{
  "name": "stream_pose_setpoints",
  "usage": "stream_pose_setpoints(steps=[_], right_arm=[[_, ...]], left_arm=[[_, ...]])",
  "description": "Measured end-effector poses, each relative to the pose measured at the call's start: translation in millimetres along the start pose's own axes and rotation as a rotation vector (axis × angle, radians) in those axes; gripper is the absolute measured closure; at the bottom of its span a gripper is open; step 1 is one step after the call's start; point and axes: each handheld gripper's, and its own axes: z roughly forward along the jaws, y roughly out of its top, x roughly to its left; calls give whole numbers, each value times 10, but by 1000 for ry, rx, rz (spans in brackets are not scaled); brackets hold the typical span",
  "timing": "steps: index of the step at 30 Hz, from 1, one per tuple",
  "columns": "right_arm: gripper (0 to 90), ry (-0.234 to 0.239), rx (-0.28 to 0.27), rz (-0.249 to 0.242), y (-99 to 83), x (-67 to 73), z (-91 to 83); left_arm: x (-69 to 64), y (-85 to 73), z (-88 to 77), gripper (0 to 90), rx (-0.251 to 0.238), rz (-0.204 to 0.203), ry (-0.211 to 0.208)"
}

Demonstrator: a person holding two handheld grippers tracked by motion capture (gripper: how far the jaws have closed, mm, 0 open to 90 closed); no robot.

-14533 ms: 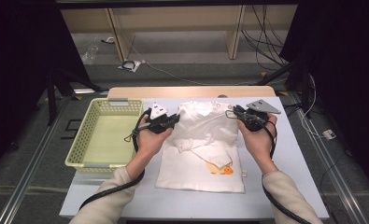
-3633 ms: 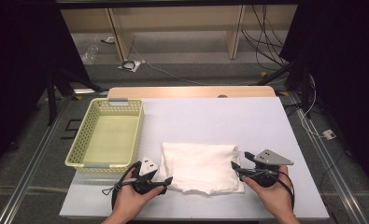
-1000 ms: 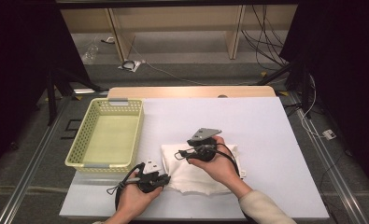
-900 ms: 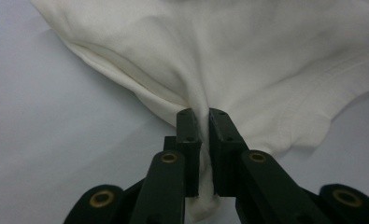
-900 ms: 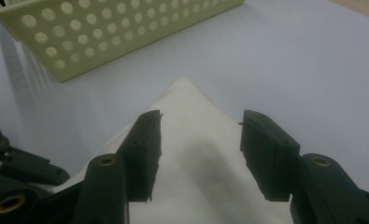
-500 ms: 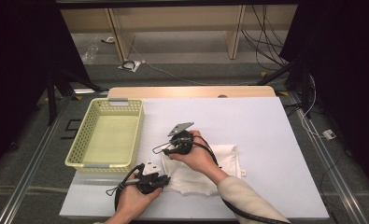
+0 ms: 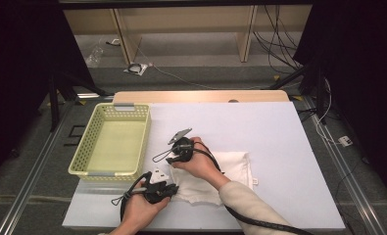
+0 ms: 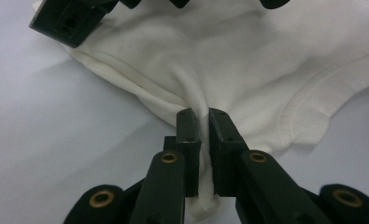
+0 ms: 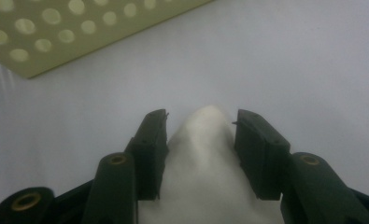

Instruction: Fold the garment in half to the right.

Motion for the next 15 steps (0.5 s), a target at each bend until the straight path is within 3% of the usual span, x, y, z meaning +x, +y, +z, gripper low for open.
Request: stream_pose_setpoints(steps=[9,15], right_arm=[[660,-29,46,-32,47,42,66],[791,-56,78,-40,83,70,70]], left_arm=[[4,0,2,830,4,-2,-1],[6,1,0,830,3,-3,0]])
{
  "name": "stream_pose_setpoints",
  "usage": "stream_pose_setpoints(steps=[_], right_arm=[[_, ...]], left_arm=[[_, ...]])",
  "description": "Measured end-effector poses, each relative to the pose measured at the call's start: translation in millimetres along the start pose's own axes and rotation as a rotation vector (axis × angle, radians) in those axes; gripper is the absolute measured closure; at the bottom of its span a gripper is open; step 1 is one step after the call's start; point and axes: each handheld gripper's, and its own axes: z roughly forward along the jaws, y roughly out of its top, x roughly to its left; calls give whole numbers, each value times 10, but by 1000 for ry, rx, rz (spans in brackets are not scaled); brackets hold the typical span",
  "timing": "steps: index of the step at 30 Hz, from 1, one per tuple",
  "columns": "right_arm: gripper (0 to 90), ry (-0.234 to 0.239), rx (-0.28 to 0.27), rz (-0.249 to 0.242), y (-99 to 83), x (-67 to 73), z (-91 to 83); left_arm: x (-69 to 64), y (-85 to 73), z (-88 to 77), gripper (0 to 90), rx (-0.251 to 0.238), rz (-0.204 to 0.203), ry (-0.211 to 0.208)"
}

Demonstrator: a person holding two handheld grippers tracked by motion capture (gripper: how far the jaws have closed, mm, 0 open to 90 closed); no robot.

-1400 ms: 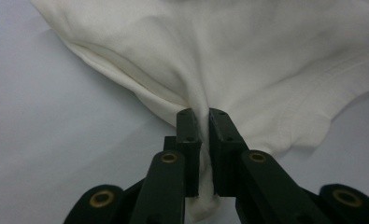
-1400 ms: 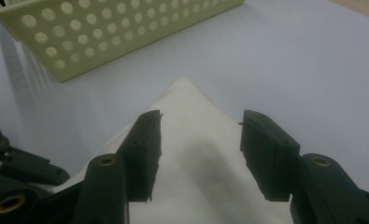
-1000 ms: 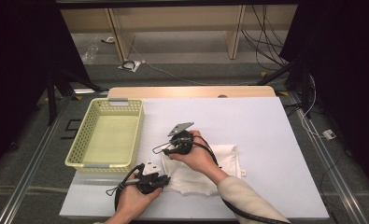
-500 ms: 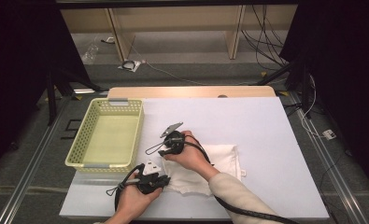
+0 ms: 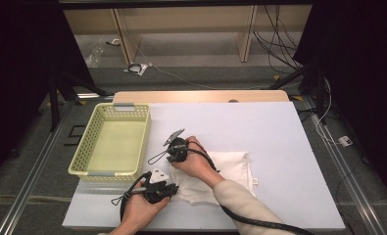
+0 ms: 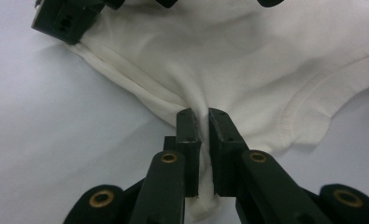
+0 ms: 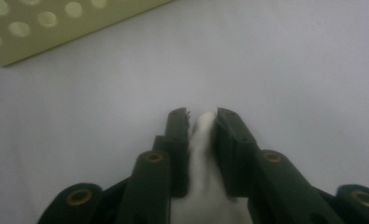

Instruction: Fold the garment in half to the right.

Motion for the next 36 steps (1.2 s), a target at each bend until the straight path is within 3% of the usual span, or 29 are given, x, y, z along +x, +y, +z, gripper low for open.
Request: stream_pose_setpoints(steps=[5,17,36], right_arm=[[847,-12,17,5,23,17,-2],[870,-12,14,43,27,6,-7],[871,-2,-61,61,166,-13,-114]], left_arm=[[6,2,-1,830,-1,-1,-1],[16,11,-22,830,-8,-6,-1],[77,62,-191,831,-62,-30,11]])
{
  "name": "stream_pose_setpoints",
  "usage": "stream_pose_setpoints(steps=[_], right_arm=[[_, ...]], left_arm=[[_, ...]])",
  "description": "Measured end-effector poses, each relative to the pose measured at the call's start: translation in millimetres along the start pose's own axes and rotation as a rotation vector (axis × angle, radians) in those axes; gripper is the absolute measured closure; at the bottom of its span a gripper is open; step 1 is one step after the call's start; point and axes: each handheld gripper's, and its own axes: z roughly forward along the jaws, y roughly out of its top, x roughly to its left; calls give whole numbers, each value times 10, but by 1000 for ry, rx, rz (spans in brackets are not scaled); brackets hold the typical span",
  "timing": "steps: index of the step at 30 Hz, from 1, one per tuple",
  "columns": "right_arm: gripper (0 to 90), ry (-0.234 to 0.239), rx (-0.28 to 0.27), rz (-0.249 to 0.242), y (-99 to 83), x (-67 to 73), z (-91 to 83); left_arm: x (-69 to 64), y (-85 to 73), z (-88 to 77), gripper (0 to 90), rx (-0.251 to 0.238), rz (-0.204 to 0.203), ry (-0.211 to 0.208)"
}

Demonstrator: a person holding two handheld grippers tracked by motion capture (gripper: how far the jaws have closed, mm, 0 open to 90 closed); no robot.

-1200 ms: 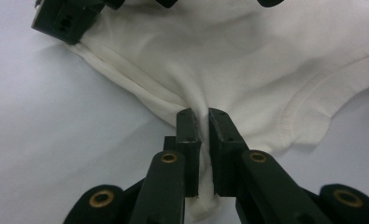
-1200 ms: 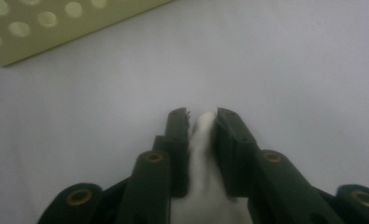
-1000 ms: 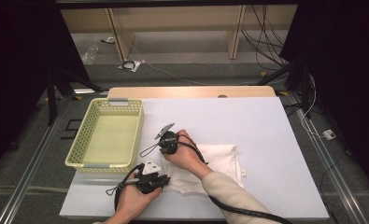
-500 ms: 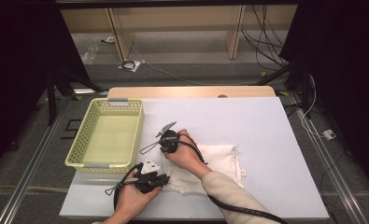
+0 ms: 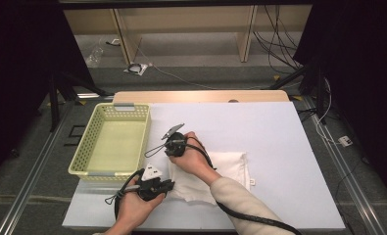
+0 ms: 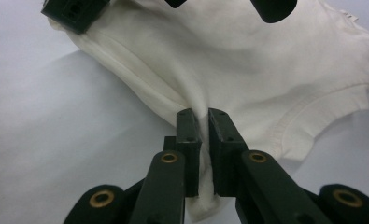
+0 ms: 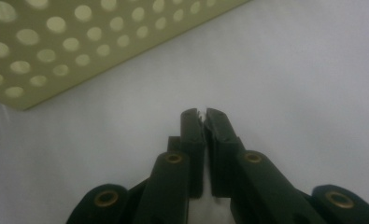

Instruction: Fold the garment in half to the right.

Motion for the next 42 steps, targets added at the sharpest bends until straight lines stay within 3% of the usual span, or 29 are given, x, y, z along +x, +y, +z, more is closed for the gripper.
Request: stream_pose_setpoints(steps=[42], right_arm=[[871,0,-124,-7,326,66,-216]], left_arm=[[146,171,-406,832,-82,-18,35]])
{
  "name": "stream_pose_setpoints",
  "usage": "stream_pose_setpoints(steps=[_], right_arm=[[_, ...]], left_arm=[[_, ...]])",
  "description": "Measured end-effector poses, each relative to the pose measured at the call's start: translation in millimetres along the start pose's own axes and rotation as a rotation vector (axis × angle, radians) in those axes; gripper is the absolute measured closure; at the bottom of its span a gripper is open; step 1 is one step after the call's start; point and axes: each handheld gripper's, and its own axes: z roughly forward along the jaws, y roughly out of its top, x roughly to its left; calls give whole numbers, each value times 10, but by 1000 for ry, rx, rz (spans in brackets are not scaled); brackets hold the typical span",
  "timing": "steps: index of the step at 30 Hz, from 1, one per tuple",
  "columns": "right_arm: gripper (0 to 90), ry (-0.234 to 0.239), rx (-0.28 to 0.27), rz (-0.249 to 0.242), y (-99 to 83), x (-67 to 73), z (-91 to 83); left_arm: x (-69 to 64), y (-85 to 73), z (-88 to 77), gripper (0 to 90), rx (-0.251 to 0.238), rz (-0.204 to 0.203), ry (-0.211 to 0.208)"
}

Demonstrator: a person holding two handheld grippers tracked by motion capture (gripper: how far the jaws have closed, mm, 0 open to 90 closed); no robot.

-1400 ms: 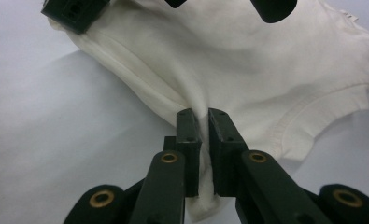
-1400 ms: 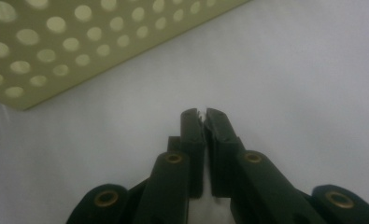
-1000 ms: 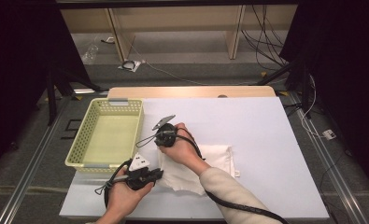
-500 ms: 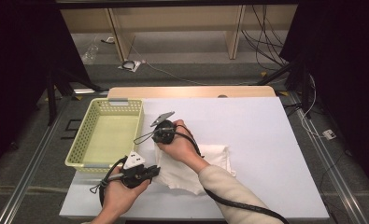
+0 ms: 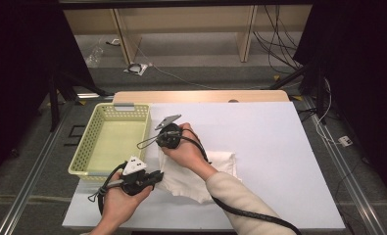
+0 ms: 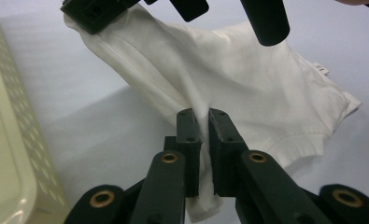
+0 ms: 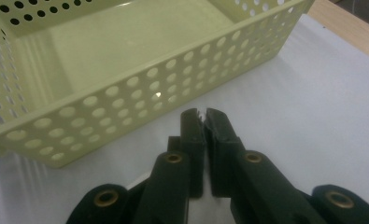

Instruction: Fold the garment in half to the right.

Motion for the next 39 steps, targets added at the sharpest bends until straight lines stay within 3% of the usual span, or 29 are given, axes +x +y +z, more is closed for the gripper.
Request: stream_pose_setpoints(steps=[39], right_arm=[[871,3,-46,-6,164,60,-23]], left_arm=[[90,51,-158,832,-21,-18,18]])
